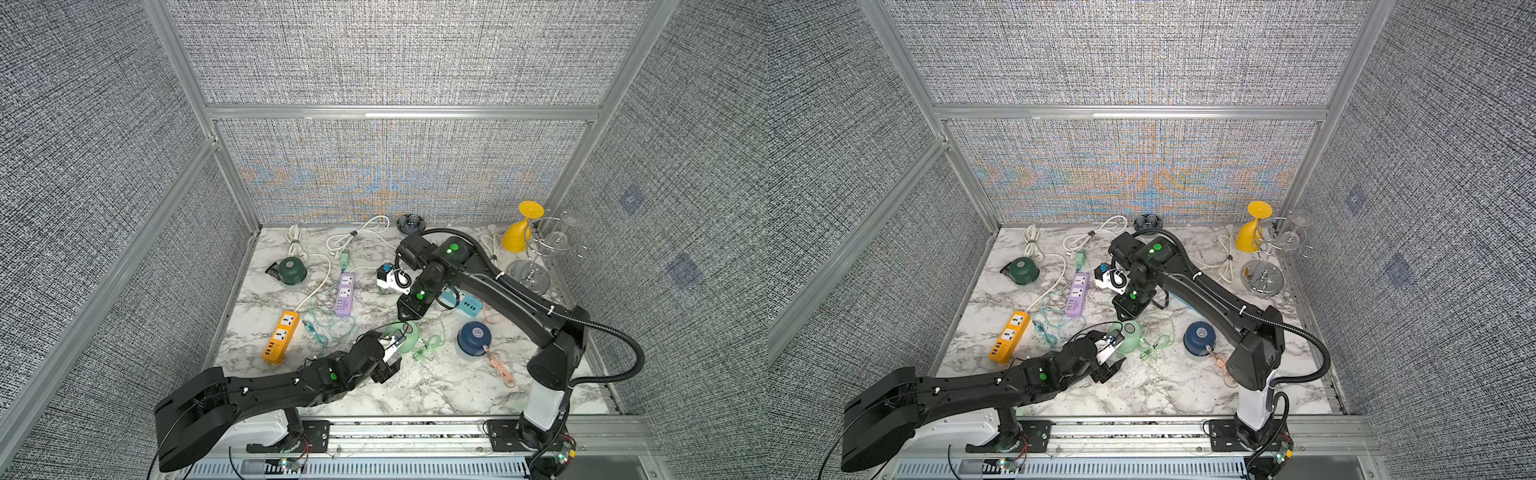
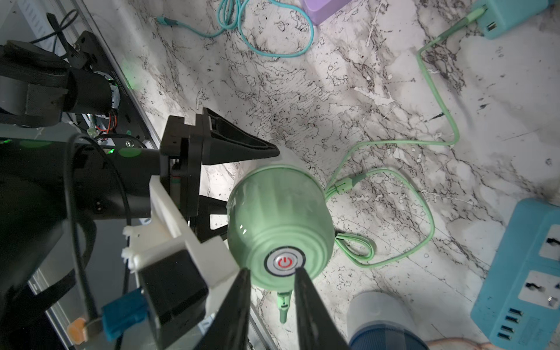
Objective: Charge the cordless meat grinders
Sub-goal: Place the cordless meat grinder at the center of the board.
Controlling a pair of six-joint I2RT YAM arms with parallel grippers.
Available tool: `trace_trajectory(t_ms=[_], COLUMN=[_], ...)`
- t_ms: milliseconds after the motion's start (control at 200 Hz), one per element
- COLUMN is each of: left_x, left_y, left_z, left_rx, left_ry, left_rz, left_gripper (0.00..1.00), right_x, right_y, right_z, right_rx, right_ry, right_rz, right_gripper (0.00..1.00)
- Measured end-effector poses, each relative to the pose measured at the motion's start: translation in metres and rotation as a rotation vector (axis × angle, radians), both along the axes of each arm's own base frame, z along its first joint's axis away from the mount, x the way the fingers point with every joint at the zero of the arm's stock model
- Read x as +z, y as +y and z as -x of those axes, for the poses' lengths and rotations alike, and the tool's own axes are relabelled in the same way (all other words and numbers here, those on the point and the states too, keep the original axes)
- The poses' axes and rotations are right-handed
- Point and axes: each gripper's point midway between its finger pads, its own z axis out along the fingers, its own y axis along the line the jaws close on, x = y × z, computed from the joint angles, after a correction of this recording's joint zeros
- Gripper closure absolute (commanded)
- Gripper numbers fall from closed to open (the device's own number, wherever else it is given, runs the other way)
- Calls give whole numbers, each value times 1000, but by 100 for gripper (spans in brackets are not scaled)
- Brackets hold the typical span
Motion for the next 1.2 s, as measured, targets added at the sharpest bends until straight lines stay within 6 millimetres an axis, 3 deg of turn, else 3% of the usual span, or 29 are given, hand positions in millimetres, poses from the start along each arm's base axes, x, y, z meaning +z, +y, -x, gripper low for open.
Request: trace_trajectory(t_ms=[170, 400, 495, 585, 605, 946, 1201], left_x=[-28, -41, -42, -42, -42, -22, -6], left_y=[2, -8, -9, -8, -7, 8, 11], left_z=[-2, -14, -18, -19, -20, -21, -8], left_rx=[39, 114, 136, 152, 159, 220, 218], left_ry=[33, 28, 21, 18, 17, 3, 58], left_rz=[-24, 73, 102, 110, 112, 139, 145], left_gripper=[49, 48, 32, 3, 1, 1, 1], right_x=[-4, -5, -5, -4, -4, 2, 4], right_y=[-6, -29, -35, -40, -42, -47, -44], right_z=[-14, -38, -41, -43, -43, -62, -80], right_rx=[-61, -202, -234, -258, -263, -330, -374], right_ry=[-14, -30, -32, -36, -35, -57, -63], right_rz=[6, 5, 6, -3, -4, -40, -63], right_gripper=[51, 51, 51, 51, 51, 39, 33])
